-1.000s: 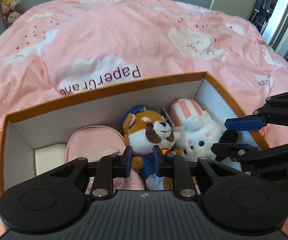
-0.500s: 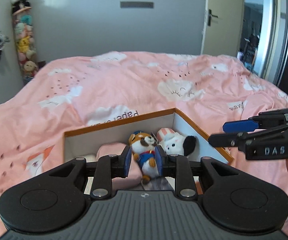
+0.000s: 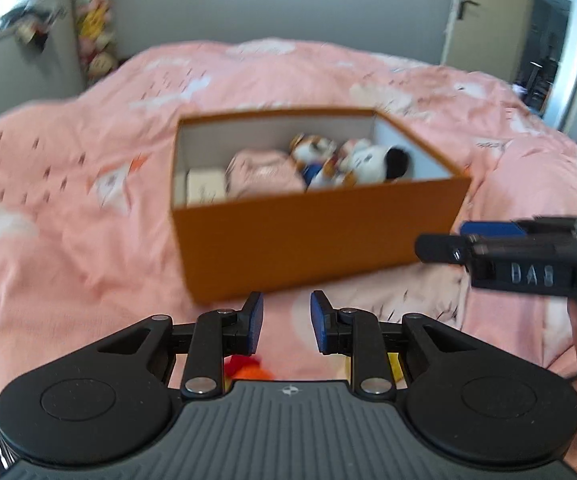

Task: Organize objects
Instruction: 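Withdraw both grippers from the box toward the remaining items, then grasp the yellow tape measure with the right gripper while the left grasps the orange crocheted ball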

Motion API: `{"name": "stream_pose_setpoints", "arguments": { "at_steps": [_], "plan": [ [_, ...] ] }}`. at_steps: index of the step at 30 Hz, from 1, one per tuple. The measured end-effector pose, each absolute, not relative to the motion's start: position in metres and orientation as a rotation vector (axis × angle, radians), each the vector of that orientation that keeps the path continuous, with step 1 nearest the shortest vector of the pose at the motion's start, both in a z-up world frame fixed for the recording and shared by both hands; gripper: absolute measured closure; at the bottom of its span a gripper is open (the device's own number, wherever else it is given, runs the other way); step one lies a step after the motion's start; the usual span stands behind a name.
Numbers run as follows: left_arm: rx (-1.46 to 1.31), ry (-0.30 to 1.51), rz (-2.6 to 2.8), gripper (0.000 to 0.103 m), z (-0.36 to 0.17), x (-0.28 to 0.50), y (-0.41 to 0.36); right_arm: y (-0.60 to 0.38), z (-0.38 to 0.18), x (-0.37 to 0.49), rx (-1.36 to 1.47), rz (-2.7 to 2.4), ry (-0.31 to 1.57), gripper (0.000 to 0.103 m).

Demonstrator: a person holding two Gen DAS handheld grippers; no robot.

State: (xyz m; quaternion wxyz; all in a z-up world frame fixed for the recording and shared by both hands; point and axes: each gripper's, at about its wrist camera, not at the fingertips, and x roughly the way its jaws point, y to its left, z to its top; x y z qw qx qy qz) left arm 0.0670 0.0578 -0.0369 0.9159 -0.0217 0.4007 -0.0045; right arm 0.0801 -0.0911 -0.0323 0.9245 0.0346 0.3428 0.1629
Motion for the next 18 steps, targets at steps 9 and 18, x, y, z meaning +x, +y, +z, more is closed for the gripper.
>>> {"name": "stream_pose_setpoints", "arguments": {
  "at_steps": [9, 18],
  "plan": [
    [-0.091, 0.935, 0.033, 0.062, -0.066, 0.047, 0.076, -0.064, -0.075, 0.068, -0.026, 0.361, 0.822, 0.039],
    [-0.148, 0.959, 0.018, 0.049, -0.075, 0.043, 0.086, -0.044, -0.099, 0.071, -0.121, 0.411, 0.912, 0.035]
  ]
}}
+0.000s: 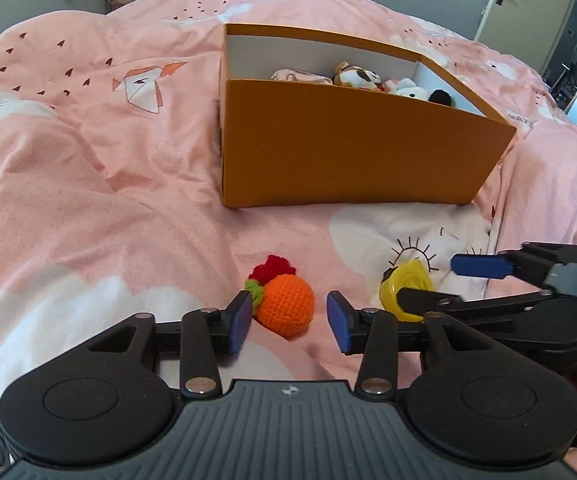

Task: Organize objects
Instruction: 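Grasp the yellow tape measure with the right gripper while the left grasps the orange crocheted ball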

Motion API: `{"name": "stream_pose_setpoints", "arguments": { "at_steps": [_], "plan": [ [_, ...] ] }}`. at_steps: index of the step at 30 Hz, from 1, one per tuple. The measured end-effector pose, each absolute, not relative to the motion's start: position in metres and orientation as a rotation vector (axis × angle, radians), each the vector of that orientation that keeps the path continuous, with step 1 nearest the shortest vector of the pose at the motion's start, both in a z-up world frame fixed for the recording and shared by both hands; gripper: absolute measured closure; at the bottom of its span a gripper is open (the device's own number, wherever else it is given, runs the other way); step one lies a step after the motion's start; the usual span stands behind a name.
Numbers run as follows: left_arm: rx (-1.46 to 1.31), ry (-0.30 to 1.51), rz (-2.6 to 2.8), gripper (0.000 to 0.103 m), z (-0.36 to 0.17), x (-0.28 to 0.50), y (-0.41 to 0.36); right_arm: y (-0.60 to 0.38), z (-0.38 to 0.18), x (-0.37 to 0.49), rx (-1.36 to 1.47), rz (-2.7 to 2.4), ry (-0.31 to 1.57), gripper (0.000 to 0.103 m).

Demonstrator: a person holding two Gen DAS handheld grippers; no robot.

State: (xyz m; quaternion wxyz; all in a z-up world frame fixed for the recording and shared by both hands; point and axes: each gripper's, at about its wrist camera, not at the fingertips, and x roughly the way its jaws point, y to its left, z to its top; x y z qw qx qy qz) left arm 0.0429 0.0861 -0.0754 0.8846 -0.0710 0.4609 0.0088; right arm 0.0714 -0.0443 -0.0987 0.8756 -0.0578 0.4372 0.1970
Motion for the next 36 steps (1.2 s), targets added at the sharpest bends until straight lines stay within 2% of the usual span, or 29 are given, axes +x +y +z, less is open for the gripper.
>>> {"name": "stream_pose_setpoints", "arguments": {
  "at_steps": [5, 7, 8, 9, 28, 32, 36],
  "plan": [
    [-0.151, 0.97, 0.015, 0.048, -0.079, 0.045, 0.085, -0.043, -0.112, 0.08, -0.108, 0.409, 0.965, 0.037],
    [-0.151, 0.974, 0.016, 0.048, -0.08, 0.047, 0.085, -0.044, -0.118, 0.084, -0.096, 0.409, 0.994, 0.042],
    [-0.148, 0.976, 0.017, 0.047, -0.081, 0.048, 0.085, -0.045, -0.121, 0.086, -0.086, 0.412, 1.012, 0.05],
    [-0.142, 0.979, 0.019, 0.046, -0.082, 0.049, 0.083, -0.046, -0.125, 0.088, -0.073, 0.414, 1.032, 0.051],
    [-0.129, 1.021, 0.087, 0.045, -0.109, 0.075, 0.077, -0.064, -0.121, 0.089, -0.038, 0.352, 1.026, 0.051],
    [-0.124, 1.021, 0.112, 0.048, -0.111, 0.077, 0.078, -0.064, -0.123, 0.09, -0.035, 0.353, 1.031, 0.051],
    [-0.133, 1.022, 0.141, 0.056, -0.113, 0.079, 0.082, -0.064, -0.123, 0.09, -0.035, 0.354, 1.034, 0.051]
  ]
}}
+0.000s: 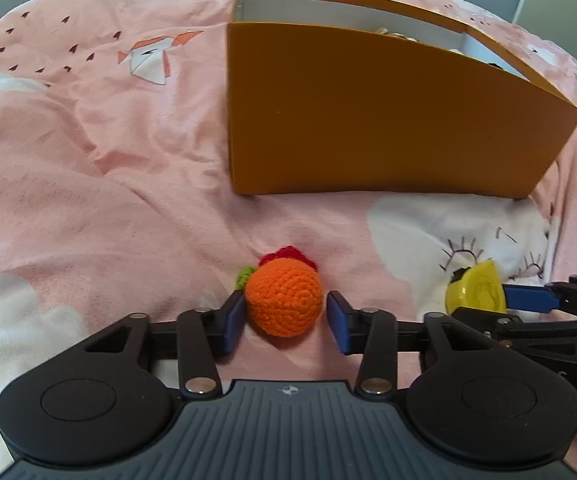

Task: Organize objects
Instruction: 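Grasp the yellow tape measure with the right gripper while the left grasps the orange crocheted ball, then carry the orange ball with the left gripper while the right carries the tape measure over the box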

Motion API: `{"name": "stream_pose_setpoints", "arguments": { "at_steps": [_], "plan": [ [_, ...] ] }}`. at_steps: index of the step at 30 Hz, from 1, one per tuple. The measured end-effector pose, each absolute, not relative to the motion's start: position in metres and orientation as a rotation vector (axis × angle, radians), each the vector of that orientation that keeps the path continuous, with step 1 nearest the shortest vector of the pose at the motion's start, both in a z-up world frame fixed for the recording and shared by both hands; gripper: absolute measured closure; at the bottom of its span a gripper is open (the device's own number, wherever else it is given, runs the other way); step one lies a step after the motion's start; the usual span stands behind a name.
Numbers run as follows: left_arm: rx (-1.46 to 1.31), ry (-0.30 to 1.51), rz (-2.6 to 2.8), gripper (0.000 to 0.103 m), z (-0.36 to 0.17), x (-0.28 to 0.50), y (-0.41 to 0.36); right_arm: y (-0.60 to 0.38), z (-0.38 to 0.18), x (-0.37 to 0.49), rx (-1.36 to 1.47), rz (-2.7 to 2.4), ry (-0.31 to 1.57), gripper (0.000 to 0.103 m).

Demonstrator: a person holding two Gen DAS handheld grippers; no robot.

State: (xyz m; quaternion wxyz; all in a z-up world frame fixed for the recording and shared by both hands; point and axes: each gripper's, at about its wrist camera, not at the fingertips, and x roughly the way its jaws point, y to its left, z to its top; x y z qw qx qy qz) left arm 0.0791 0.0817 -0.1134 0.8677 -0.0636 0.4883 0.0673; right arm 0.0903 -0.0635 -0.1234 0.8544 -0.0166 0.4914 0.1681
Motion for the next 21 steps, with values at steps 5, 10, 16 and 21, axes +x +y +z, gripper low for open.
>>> {"name": "stream_pose_setpoints", "arguments": {
  "at_steps": [5, 10, 16, 21],
  "plan": [
    [-0.158, 1.004, 0.131, 0.057, -0.111, 0.076, 0.086, -0.064, -0.123, 0.089, -0.036, 0.353, 1.033, 0.051],
    [-0.19, 0.966, 0.099, 0.057, -0.104, 0.069, 0.089, -0.068, -0.119, 0.089, -0.032, 0.349, 1.031, 0.051],
    [-0.156, 0.89, 0.033, 0.057, -0.083, 0.063, 0.081, -0.076, -0.098, 0.088, -0.032, 0.349, 0.975, 0.051],
    [-0.14, 0.819, -0.03, 0.057, -0.053, 0.064, 0.073, -0.08, -0.067, 0.085, -0.064, 0.388, 0.896, 0.051]
  ]
}}
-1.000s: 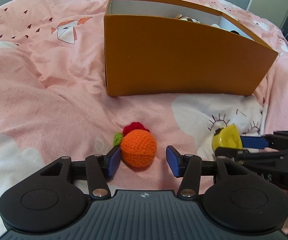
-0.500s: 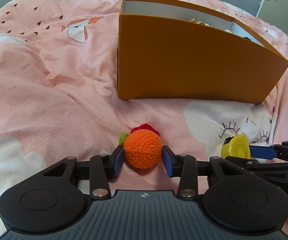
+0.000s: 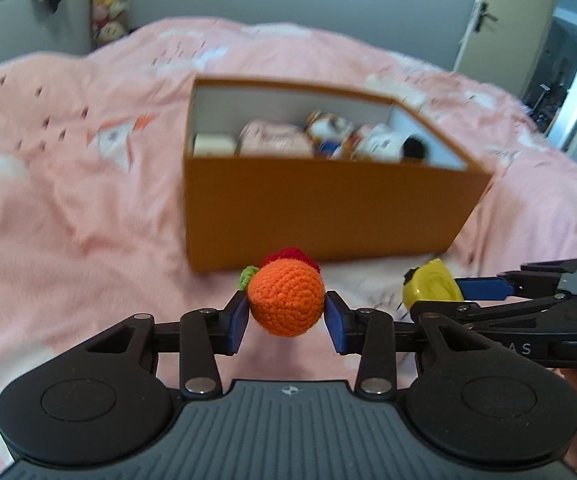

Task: Organize objects
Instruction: 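Carry the orange ball with the left gripper while the right carries the tape measure over the box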

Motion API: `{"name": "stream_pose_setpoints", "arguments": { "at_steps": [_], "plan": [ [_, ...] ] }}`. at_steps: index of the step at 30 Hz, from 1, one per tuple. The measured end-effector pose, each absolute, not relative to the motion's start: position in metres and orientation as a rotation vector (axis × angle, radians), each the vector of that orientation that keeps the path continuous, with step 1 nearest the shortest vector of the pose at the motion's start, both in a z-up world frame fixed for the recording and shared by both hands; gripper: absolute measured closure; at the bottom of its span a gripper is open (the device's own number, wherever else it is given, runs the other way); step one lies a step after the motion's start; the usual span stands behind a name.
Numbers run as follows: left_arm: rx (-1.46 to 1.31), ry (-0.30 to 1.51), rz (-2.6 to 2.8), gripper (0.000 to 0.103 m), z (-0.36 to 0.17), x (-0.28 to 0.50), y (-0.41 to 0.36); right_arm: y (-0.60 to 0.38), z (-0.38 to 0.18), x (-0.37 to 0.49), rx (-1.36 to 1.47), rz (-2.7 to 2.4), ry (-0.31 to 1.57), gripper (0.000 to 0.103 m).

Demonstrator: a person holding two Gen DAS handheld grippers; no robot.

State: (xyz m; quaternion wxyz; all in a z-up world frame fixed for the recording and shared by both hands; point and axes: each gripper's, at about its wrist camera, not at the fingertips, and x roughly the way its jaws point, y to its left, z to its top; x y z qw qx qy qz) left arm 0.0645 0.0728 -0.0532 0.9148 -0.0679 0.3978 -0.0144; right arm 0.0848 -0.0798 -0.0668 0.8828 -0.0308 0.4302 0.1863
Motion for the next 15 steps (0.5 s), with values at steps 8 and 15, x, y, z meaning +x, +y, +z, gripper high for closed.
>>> {"name": "stream_pose_setpoints", "arguments": {
  "at_steps": [8, 15],
  "plan": [
    [-0.176, 0.715, -0.146, 0.057, 0.002, 0.089, 0.065, -0.099, 0.002, 0.094, -0.134, 0.435, 0.747, 0.051],
    [-0.161, 0.649, -0.183, 0.057, 0.029, 0.13, 0.047, -0.103, 0.049, 0.129, -0.206, 0.465, 0.701, 0.051]
  ]
}}
